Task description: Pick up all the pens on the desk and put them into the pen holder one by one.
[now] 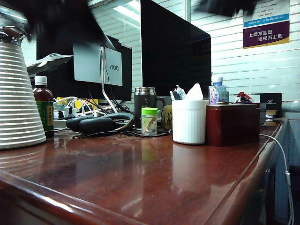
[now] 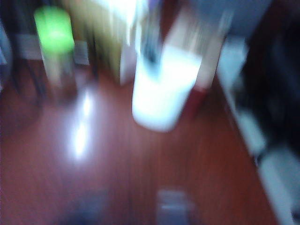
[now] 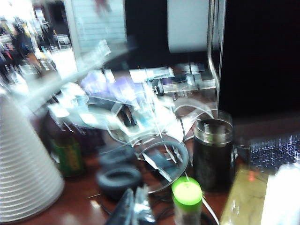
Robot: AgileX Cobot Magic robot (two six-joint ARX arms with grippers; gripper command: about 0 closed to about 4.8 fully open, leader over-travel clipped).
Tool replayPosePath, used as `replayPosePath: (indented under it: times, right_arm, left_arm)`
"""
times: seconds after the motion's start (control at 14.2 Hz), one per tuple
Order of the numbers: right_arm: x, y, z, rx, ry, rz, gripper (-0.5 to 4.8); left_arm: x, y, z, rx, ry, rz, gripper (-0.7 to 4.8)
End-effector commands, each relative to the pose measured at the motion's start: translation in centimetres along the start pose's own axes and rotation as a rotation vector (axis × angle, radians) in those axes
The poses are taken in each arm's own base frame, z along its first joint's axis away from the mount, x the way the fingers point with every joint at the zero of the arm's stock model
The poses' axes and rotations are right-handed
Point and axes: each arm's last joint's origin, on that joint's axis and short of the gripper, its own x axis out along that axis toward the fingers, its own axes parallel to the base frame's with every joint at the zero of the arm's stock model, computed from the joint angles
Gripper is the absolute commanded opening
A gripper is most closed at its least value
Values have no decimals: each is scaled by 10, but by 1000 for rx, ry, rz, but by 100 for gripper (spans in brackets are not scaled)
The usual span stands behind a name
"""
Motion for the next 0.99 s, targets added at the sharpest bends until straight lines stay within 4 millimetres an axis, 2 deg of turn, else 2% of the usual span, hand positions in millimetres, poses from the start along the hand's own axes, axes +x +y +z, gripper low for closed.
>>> replayPosePath:
  times: [0.07, 0.14, 0.21, 0.28, 0.35, 0.49, 0.56, 0.71, 0.85, 0.99]
  right_arm:
    - [-44, 20, 29, 11, 104, -33, -6]
    - [-62, 28, 40, -10, 113, -37, -6]
    - [-104, 46, 59, -59, 123, -96, -6]
    - [-130, 56, 68, -78, 119, -126, -6]
    - [-177, 74, 73, -106, 71, -155, -6]
    - [-220, 89, 57, -113, 49, -180, -6]
    - [-233, 93, 45, -112, 52, -181, -6]
    - [-243, 95, 26, -96, 36, -177, -6]
    - [-241, 91, -7, -43, 73, -172, -6]
    - [-231, 84, -43, 3, 47, -151, -6]
  left_arm:
    - [-41, -10, 19, 32, -114, -5, -6]
    - [-59, -14, 21, 38, -139, -5, -6]
    - [-96, -22, 20, 44, -163, -2, -6]
    - [-120, -27, 15, 58, -166, 17, -6]
    - [-168, -36, 1, 99, -213, 76, -6]
    - [-208, -43, -15, 108, -299, 120, -6]
    - [-223, -46, -26, 111, -324, 120, -6]
    - [-228, -47, -42, 61, -322, 116, -6]
    - [-211, -43, -60, -18, -288, 103, -6]
    - [-179, -37, -76, -115, -313, 52, -6]
